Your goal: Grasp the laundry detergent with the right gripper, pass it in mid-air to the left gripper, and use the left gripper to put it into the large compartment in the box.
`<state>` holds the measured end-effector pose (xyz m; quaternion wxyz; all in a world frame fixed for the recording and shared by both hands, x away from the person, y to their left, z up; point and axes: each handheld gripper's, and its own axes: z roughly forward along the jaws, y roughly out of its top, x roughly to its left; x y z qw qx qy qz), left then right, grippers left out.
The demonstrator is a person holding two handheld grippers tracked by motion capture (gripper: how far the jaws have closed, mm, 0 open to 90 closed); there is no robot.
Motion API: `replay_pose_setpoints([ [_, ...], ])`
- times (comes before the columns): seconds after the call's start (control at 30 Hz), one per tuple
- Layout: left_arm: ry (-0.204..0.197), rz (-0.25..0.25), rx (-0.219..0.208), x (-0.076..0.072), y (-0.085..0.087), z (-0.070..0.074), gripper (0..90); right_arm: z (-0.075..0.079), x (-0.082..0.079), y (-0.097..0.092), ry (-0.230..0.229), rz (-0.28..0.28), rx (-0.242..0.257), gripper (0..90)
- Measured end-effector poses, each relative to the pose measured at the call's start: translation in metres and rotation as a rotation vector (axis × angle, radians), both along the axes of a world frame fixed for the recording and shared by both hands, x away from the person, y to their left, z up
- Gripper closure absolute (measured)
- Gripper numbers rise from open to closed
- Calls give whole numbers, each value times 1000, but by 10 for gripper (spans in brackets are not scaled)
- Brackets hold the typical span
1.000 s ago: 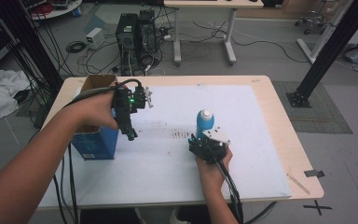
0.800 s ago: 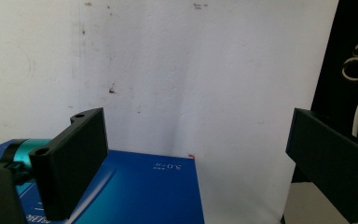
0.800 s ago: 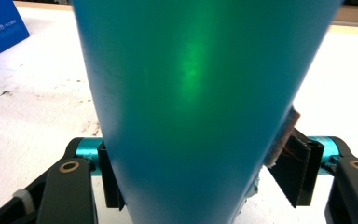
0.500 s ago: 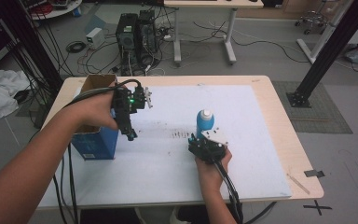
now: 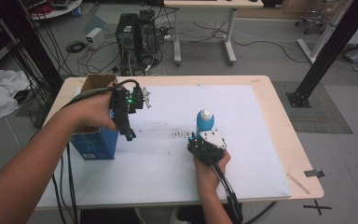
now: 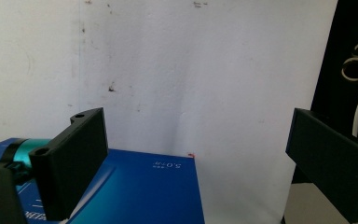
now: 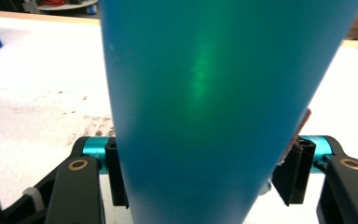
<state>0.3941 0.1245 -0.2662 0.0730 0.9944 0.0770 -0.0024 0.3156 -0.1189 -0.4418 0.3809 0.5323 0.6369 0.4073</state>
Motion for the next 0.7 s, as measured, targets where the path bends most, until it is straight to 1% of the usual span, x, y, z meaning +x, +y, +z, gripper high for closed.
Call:
replay_pose_setpoints([
  [0.13, 0, 1, -1, 0, 1, -1, 56, -2, 0, 4, -12, -31, -12, 368],
  [0.2, 0, 1, -3, 0, 2, -1, 56, -2, -1, 5, -15, -44, -5, 374],
  [0.3, 1, 2, -3, 0, 4, -1, 56, -3, -1, 7, -25, -62, -10, 384],
  [0.37, 1, 4, -4, 0, 5, -1, 56, -3, -2, 9, -31, -72, -11, 409],
  [0.5, 4, 8, -4, 0, 7, -2, 56, -3, -2, 8, -33, -69, -1, 424],
  [0.7, 6, 10, -4, 0, 8, -3, 56, -3, -2, 8, -37, -66, 0, 442],
])
